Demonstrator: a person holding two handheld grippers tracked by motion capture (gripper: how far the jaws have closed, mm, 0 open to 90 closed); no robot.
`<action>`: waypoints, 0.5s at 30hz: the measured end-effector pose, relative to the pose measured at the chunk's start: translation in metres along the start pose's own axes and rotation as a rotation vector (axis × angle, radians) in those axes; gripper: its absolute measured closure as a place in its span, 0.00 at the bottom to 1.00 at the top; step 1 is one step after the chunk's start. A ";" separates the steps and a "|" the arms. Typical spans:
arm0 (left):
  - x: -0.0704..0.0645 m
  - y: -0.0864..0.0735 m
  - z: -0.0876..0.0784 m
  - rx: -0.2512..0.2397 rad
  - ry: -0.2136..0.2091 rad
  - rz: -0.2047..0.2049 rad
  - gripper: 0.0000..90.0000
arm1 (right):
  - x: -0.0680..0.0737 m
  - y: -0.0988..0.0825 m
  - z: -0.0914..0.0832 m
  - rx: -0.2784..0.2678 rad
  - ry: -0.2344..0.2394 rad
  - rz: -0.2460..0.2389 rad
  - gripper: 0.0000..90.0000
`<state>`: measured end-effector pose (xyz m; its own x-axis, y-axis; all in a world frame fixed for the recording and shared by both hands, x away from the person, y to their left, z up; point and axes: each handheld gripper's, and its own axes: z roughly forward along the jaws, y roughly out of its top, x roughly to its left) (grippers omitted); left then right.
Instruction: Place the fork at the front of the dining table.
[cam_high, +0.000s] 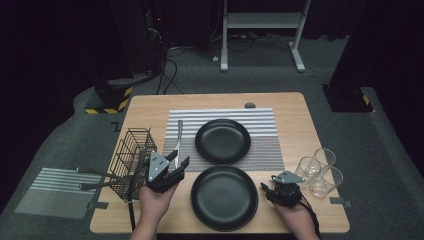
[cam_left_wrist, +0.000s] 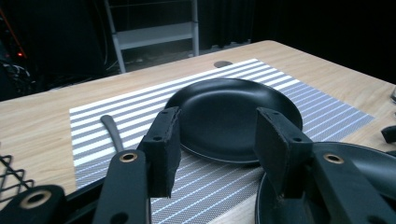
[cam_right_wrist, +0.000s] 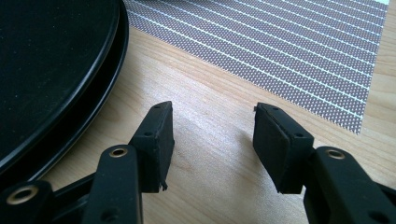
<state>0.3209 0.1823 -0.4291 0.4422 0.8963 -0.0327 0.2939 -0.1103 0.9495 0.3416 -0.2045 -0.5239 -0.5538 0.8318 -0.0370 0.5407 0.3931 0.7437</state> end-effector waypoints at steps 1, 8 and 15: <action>0.001 0.002 -0.001 0.002 0.000 0.008 0.56 | 0.000 0.000 0.000 0.003 0.002 0.005 0.53; 0.006 0.018 -0.006 0.009 0.022 0.011 0.57 | 0.000 0.000 0.000 0.007 0.015 0.014 0.53; 0.007 0.027 -0.006 0.006 0.036 0.021 0.57 | -0.001 -0.001 -0.001 0.008 0.017 0.012 0.52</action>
<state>0.3270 0.1878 -0.4021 0.4179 0.9085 -0.0017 0.2903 -0.1317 0.9478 0.3412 -0.2057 -0.5239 -0.5581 0.8296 -0.0169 0.5521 0.3865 0.7388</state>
